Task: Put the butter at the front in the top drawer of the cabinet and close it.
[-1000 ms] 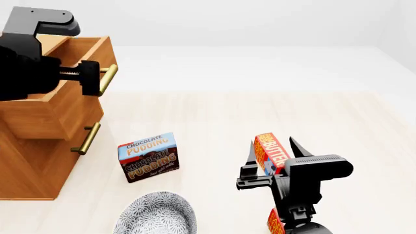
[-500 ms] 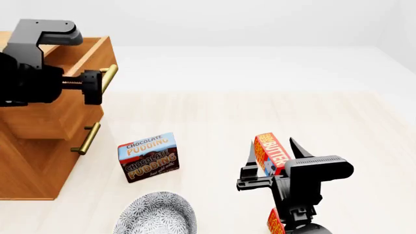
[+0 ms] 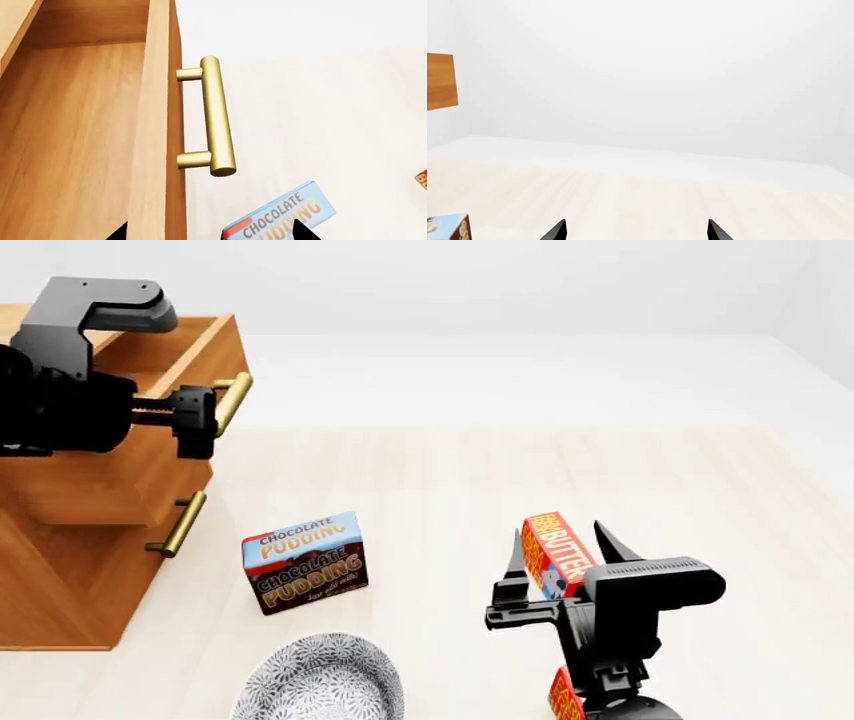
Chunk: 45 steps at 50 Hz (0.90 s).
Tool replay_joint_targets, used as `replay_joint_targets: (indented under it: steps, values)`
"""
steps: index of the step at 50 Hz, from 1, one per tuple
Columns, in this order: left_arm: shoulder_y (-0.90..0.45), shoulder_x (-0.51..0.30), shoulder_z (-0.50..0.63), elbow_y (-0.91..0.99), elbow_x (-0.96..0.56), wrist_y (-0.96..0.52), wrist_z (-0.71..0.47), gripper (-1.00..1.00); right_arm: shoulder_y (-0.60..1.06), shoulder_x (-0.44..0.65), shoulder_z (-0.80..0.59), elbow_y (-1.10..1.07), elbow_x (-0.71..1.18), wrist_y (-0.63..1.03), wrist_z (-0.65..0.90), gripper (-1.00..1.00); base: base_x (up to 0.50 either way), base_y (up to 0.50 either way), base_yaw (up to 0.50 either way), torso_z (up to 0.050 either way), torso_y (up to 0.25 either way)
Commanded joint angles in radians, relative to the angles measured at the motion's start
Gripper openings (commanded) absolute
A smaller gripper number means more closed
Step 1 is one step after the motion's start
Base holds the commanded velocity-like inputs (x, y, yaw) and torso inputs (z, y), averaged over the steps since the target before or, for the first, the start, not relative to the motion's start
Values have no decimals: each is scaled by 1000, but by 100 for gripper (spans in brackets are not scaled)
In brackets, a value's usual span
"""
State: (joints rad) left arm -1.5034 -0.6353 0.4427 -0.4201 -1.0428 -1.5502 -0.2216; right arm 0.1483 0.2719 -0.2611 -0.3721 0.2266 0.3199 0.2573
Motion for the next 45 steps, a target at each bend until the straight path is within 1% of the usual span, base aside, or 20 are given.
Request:
replay_joint_targets:
  steps: [1, 13, 21, 33, 45]
  values:
    - [-36, 0, 61, 1, -90, 6, 28, 100, 5, 2, -3, 3, 5, 0, 4, 100, 0, 0, 0, 0, 0]
    - [-77, 21, 144, -15, -108, 22, 81, 100, 2, 7, -6, 0, 8, -2, 10, 100, 0, 0, 0, 0, 0]
    - [-101, 32, 181, -27, -122, 25, 104, 100, -3, 11, -7, -2, 10, -7, 13, 100, 0, 0, 0, 0, 1]
    - [-86, 37, 189, -16, -176, 32, 110, 100, -3, 15, -9, 0, 15, -9, 17, 100, 0, 0, 0, 0, 0]
    - [-63, 51, 163, 7, -260, 33, 86, 100, -8, 22, -10, -2, 19, -12, 19, 100, 0, 0, 0, 0, 0]
